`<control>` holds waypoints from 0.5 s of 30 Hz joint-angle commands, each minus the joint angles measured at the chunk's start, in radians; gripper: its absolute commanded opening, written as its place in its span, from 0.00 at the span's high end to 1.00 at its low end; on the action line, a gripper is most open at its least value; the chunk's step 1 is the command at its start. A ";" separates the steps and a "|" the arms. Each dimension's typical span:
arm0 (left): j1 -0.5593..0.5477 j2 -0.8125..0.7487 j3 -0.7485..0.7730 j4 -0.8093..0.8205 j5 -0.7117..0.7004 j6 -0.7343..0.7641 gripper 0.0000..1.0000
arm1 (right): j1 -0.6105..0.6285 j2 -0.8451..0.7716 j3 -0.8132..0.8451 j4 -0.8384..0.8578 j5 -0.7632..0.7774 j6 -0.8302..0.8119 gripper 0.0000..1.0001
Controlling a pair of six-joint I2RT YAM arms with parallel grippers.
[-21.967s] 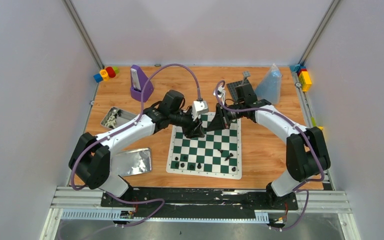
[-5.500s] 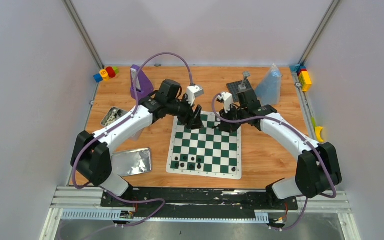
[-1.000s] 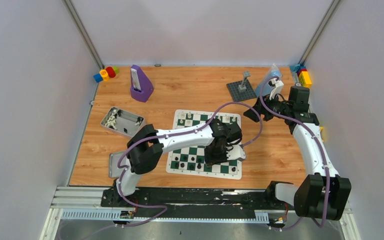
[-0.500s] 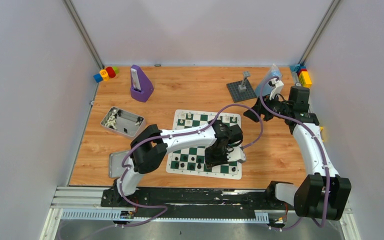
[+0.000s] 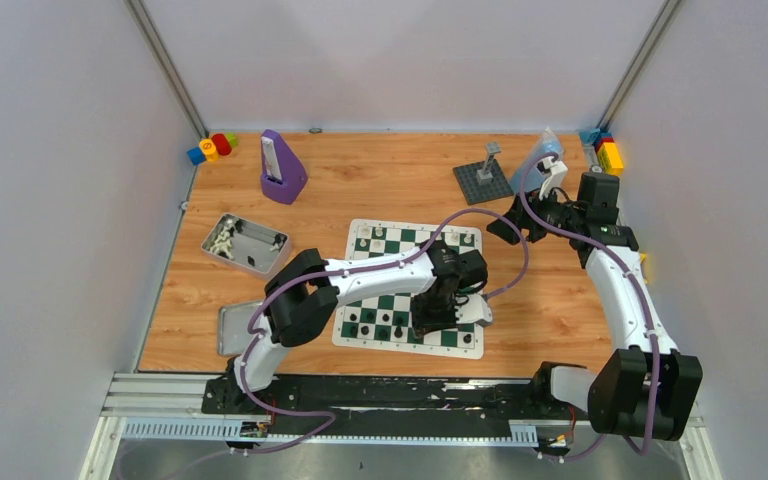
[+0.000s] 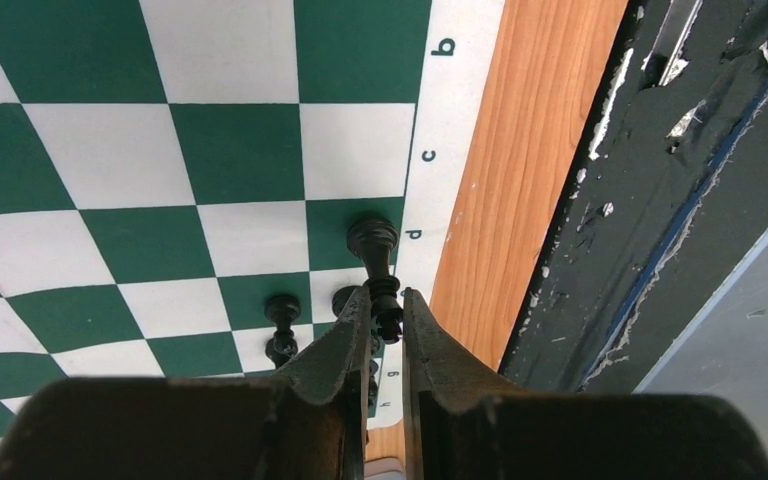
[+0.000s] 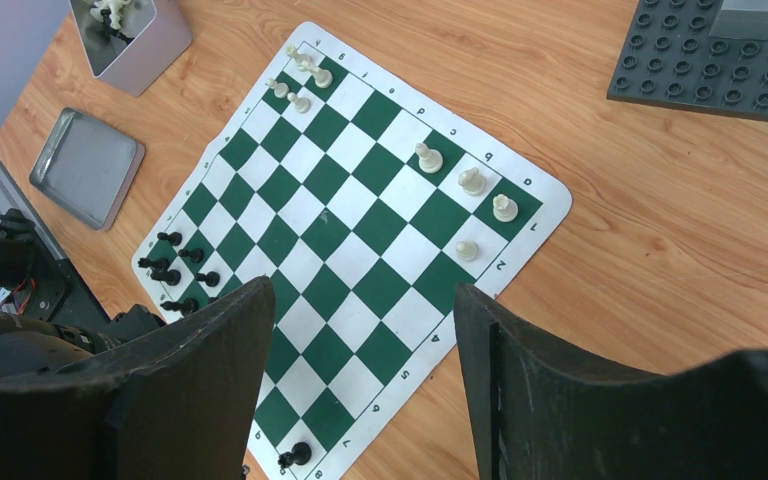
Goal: Set up the chess pieces on the board
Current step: Place the chess piece on the chessboard.
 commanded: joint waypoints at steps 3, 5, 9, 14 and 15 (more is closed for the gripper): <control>-0.009 0.014 0.043 -0.016 -0.012 0.014 0.92 | -0.005 -0.011 -0.005 0.035 -0.039 -0.015 0.33; -0.008 0.016 0.046 -0.022 -0.016 0.016 0.92 | -0.005 -0.012 -0.006 0.034 -0.039 -0.015 0.33; -0.008 0.019 0.051 -0.028 -0.013 0.019 0.90 | -0.005 -0.012 -0.005 0.034 -0.039 -0.014 0.33; -0.008 0.026 0.054 -0.036 -0.006 0.024 0.89 | -0.004 -0.012 -0.005 0.034 -0.039 -0.014 0.33; -0.007 0.027 0.055 -0.037 -0.006 0.024 0.89 | -0.004 -0.012 -0.005 0.034 -0.039 -0.014 0.33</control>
